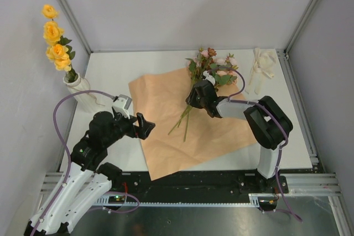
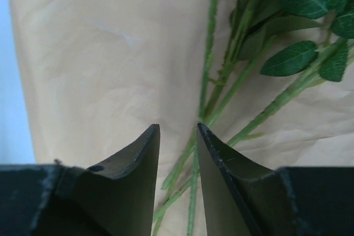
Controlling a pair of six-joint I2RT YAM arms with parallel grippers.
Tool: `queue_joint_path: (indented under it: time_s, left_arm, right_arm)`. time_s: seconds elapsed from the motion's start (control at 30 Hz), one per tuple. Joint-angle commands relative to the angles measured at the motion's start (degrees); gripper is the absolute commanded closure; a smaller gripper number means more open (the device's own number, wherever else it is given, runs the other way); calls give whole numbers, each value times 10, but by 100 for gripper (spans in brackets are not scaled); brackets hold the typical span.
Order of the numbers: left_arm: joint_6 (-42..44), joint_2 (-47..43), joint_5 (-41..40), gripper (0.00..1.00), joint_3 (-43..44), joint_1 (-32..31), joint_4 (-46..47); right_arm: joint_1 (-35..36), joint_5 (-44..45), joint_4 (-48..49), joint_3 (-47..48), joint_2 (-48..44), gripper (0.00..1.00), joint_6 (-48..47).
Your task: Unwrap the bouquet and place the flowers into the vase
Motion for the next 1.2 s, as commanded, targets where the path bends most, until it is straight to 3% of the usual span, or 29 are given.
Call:
queue_joint_path:
  time_s: [0.0,0.17,0.43,0.6,0.73,0.9,1.0,1.17]
  left_arm:
    - [14,-1,0,0,14,-3,3]
    - [15,-4,-8,0,13,-3,3]
    - [14,-1,-16,0,13,-3,2]
    - [18,-1,-22,0,13,-3,0]
    - [20,0,-26,0,14,-3,-2]
    - [21,2,-33,0,15,-3,-4]
    - [21,4,-34,0,15,-3,-6]
    - [22,6,-37,0,15,-3,-8]
  right_arm:
    - [-8,14,-18,28,22,62,-14]
    - [-23,-18,-22,45,54,67,-11]
    - [-22,12,-35,46,28,90,-19]
    - [-13,30,-46,46,-8,93,-30]
    - [-10,29,-53,46,-22,87,-30]
    - [-9,28,-62,46,-17,98,-27]
    - [-9,9,-54,46,-12,89,-24]
    - [-10,-6,-44,46,-2,99,-20]
